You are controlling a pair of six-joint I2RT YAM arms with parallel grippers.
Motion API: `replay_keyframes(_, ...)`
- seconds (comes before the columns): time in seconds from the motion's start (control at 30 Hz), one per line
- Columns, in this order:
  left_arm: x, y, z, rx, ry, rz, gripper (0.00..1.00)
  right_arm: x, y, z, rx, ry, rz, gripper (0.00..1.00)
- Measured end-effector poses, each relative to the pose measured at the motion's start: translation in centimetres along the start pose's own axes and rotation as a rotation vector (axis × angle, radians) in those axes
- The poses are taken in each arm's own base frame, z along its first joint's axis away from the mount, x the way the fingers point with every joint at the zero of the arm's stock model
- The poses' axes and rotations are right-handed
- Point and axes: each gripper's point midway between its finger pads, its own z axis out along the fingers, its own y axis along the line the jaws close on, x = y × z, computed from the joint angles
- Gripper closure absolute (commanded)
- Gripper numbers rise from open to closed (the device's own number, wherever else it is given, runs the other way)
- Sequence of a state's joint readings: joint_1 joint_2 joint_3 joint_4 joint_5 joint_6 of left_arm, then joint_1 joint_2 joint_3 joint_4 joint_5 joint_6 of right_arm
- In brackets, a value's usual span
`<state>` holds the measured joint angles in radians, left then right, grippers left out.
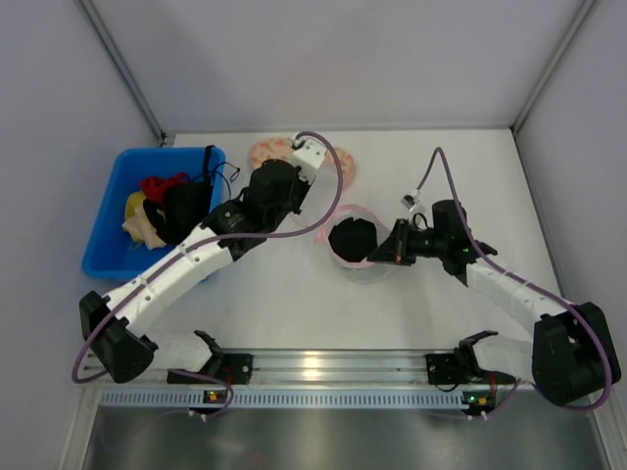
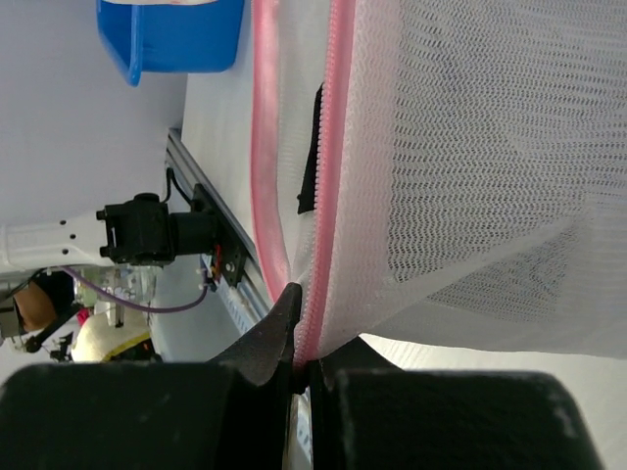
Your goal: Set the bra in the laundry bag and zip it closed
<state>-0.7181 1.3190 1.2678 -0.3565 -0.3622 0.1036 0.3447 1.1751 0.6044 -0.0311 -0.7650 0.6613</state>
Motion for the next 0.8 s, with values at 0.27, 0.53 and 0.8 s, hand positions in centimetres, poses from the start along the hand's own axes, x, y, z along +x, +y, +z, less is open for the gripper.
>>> replay_keyframes(0.27, 0.5, -2.1, -1.6, 0.008, -0.004, 0.262, 1.0, -0.3, 0.4, 0.1, -0.016, -0.01, -0.002, 0.6)
replay_keyframes(0.53, -0.8, -3.7, -1.3, -0.005, -0.092, 0.516, 1.0, -0.9, 1.2, -1.8, -0.062, 0.046, -0.018, 0.47)
replay_keyframes(0.8, -2.6, -8.1, 0.7, -0.008, -0.184, 0.799, 1.0, -4.7, -3.3, -7.3, 0.025, -0.086, 0.096, 0.39)
